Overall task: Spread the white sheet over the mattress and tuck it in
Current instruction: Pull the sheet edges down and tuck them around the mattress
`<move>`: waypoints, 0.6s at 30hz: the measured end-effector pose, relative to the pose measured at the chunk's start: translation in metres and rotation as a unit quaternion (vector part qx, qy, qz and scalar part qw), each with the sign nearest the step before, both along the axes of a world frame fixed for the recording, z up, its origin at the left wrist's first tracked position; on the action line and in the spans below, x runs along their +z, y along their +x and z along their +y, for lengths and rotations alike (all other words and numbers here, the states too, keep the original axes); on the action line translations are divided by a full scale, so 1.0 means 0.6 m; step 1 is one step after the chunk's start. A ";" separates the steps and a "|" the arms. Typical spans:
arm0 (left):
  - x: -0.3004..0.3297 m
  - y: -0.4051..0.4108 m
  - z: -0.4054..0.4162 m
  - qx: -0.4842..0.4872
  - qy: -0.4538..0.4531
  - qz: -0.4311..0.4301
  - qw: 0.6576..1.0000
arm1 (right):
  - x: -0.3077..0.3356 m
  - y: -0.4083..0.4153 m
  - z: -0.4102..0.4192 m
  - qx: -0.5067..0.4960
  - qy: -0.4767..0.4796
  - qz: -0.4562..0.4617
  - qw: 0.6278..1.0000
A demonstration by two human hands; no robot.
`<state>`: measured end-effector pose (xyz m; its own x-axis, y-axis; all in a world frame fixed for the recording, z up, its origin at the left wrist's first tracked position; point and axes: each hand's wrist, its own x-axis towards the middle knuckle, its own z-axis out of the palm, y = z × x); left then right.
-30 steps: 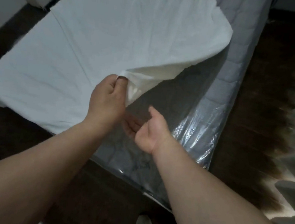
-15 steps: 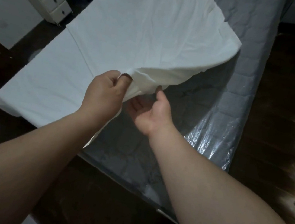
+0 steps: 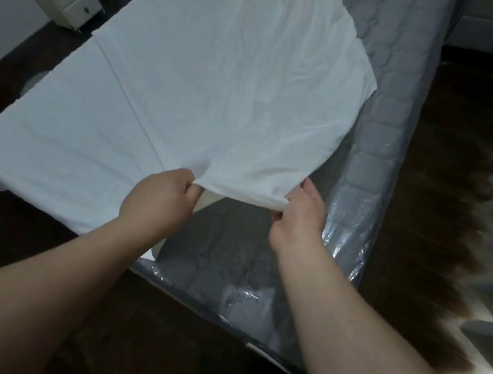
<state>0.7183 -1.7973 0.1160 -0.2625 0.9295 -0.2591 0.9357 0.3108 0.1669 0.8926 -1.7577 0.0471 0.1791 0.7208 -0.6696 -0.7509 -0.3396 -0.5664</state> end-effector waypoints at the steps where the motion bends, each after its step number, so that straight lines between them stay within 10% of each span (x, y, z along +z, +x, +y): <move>1: -0.006 0.016 -0.010 -0.004 -0.050 -0.034 0.998 | -0.001 0.016 -0.021 0.005 0.010 -0.090 0.996; 6: -0.001 0.110 -0.023 0.009 -0.039 -0.294 0.955 | 0.014 0.029 -0.143 0.092 0.210 -0.488 0.842; 9: 0.006 0.173 -0.008 0.133 -0.158 -0.500 0.841 | -0.002 0.033 -0.182 0.128 0.316 -0.569 0.749; 14: -0.001 0.185 0.009 0.229 -0.149 -0.598 0.754 | 0.001 0.072 -0.174 0.207 0.343 -0.457 0.794; 18: -0.023 0.188 0.016 0.209 -0.018 -0.531 0.821 | 0.017 0.073 -0.161 0.249 0.261 -0.223 0.905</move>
